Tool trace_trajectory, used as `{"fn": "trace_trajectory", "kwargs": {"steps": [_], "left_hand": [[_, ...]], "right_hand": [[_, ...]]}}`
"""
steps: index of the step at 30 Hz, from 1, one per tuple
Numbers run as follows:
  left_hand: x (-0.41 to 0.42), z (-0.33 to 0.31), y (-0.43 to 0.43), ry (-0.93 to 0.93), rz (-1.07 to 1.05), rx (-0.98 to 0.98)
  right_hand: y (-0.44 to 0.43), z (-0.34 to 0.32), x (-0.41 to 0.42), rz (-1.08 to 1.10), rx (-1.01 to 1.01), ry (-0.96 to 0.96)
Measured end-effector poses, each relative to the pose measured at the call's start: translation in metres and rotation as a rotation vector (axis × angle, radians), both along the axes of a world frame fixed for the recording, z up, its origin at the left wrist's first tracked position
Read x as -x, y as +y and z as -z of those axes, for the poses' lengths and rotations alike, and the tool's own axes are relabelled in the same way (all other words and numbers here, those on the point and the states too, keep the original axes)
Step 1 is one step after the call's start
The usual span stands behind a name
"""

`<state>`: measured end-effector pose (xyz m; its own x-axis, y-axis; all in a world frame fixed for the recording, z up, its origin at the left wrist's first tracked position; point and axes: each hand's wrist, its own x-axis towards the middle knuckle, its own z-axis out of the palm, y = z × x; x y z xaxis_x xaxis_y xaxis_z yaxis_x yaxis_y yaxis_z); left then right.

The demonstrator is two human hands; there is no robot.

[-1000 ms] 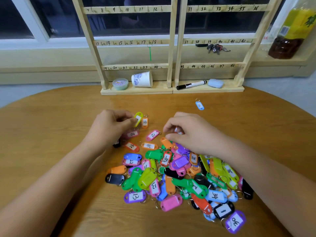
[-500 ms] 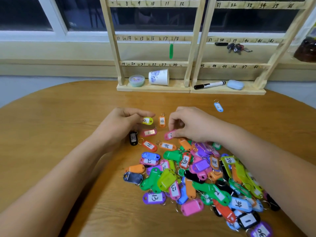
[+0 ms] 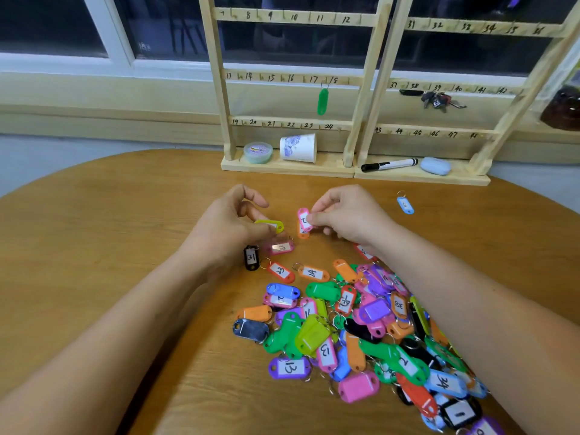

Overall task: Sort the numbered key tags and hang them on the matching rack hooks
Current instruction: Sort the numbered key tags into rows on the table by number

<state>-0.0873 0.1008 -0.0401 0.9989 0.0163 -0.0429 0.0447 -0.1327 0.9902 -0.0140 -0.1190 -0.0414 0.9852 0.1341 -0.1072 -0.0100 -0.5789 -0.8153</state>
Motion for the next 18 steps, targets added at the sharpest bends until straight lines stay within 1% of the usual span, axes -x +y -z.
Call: {"fn": "trace_trajectory", "kwargs": {"steps": [2,6,10,11,15,17,18], "left_hand": [[0.001,0.000,-0.001,0.010,0.003,0.030],[0.001,-0.001,-0.002,0.023,-0.003,-0.039],[0.003,-0.004,-0.006,0.020,-0.001,-0.010],[0.003,-0.005,-0.007,0.003,-0.005,-0.038],[0.001,-0.003,-0.008,-0.094,-0.004,-0.254],[-0.001,0.000,-0.007,-0.091,0.061,-0.350],[0.000,0.000,-0.008,-0.072,0.100,-0.357]], "right_hand": [[0.001,0.002,0.000,-0.004,-0.002,0.031],[0.001,0.003,0.002,-0.044,0.063,0.073],[-0.002,-0.001,0.003,-0.110,-0.038,0.072],[-0.003,-0.003,0.003,-0.143,-0.048,0.063],[-0.006,-0.013,0.007,-0.311,-0.021,0.009],[-0.004,-0.018,0.009,-0.374,0.010,-0.021],[-0.002,-0.020,0.010,-0.400,0.041,-0.043]]}}
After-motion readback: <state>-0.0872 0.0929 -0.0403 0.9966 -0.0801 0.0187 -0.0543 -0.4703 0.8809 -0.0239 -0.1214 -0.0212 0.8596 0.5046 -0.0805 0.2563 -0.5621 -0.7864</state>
